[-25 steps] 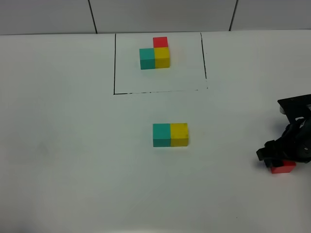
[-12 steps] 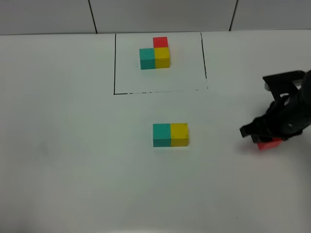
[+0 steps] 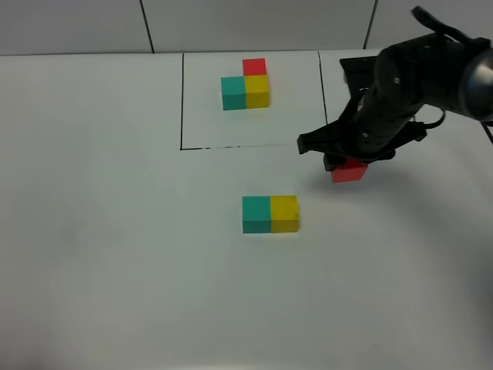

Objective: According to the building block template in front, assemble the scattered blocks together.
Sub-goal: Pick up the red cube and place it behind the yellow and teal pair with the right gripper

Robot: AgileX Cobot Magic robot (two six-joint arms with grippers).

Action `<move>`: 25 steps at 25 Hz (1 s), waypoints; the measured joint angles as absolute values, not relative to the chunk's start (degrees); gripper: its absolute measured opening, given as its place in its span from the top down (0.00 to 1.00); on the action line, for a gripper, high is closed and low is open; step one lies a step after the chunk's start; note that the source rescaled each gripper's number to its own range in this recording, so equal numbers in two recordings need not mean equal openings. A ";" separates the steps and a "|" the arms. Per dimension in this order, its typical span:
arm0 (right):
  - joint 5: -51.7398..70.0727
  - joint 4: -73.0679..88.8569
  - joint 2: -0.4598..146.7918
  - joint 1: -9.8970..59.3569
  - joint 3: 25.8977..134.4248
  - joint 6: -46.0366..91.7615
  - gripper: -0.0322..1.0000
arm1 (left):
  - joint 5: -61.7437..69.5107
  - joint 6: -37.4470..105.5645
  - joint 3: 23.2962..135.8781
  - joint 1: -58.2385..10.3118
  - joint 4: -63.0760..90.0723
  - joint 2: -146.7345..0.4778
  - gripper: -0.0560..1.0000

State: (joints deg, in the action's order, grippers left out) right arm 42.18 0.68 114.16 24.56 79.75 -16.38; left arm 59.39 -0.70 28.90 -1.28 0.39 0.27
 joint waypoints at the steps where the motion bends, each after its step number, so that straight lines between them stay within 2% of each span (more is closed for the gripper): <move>1: 43.18 0.61 115.93 25.17 81.36 -16.86 0.95 | 59.39 -0.70 28.90 -1.28 0.39 0.27 0.20; 13: 47.25 0.00 125.99 30.36 94.89 -21.93 0.95 | 59.39 -0.70 28.90 -1.28 0.39 0.27 0.20; 25: 48.73 -0.32 129.57 31.82 95.96 -28.10 0.95 | 59.39 -0.70 28.90 -1.28 0.39 0.27 0.20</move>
State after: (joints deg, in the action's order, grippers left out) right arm 48.73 -0.32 129.57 31.82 95.96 -28.10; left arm 59.39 -0.70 28.90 -1.28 0.39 0.27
